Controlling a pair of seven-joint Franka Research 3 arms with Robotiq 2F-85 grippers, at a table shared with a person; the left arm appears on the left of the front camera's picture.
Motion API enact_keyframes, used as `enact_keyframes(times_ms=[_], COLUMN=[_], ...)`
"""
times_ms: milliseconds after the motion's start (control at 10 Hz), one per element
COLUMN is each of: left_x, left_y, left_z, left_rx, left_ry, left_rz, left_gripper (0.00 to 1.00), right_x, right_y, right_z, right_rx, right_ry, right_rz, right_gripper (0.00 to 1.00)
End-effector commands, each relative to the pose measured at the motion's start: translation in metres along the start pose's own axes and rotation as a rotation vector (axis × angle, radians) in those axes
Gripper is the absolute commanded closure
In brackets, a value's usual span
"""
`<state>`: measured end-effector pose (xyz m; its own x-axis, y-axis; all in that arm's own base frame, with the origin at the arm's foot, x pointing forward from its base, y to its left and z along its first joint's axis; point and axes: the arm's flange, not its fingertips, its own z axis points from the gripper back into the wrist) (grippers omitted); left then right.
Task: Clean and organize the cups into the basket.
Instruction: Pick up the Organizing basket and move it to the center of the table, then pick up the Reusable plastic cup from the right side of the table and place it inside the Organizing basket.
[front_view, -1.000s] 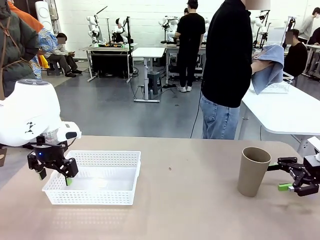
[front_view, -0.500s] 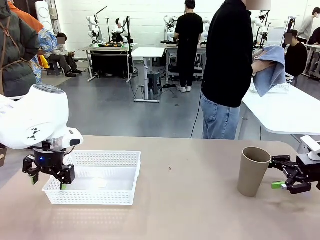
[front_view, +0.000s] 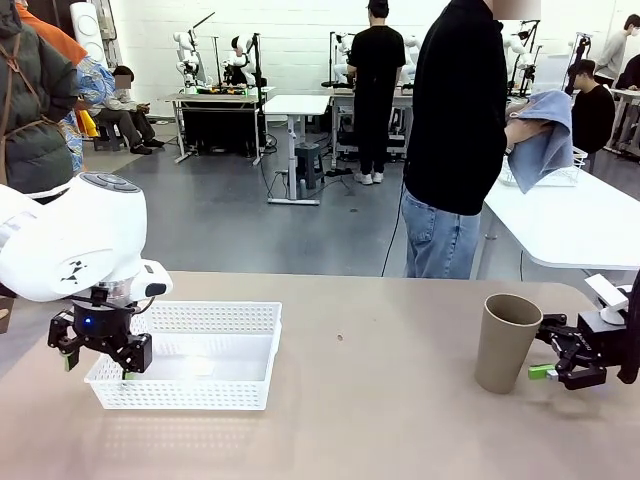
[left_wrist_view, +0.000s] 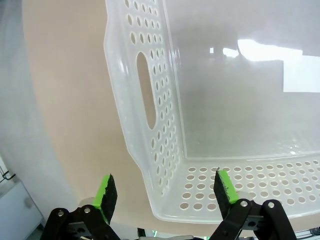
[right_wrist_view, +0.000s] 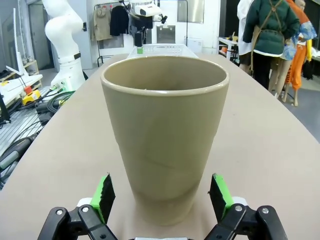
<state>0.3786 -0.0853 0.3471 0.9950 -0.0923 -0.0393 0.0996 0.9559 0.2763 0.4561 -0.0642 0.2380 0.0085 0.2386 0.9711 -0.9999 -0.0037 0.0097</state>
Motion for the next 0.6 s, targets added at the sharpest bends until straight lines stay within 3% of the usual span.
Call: enact_keyframes(times_ms=[0, 500], left_x=[-0.023, -0.023], left_y=[-0.009, -0.013], left_z=[-0.011, -0.010], left_rx=[0.037, 0.028], left_ry=[-0.016, -0.011], left_rz=[-0.024, -0.013], left_gripper=[0.00, 0.00], right_x=[-0.008, -0.012], right_y=[-0.013, -0.023], right_z=[-0.008, -0.020], right_rx=[-0.021, -0.023], right_ry=[0.002, -0.040], right_rz=[0.027, 0.001], right_gripper=[0.00, 0.00])
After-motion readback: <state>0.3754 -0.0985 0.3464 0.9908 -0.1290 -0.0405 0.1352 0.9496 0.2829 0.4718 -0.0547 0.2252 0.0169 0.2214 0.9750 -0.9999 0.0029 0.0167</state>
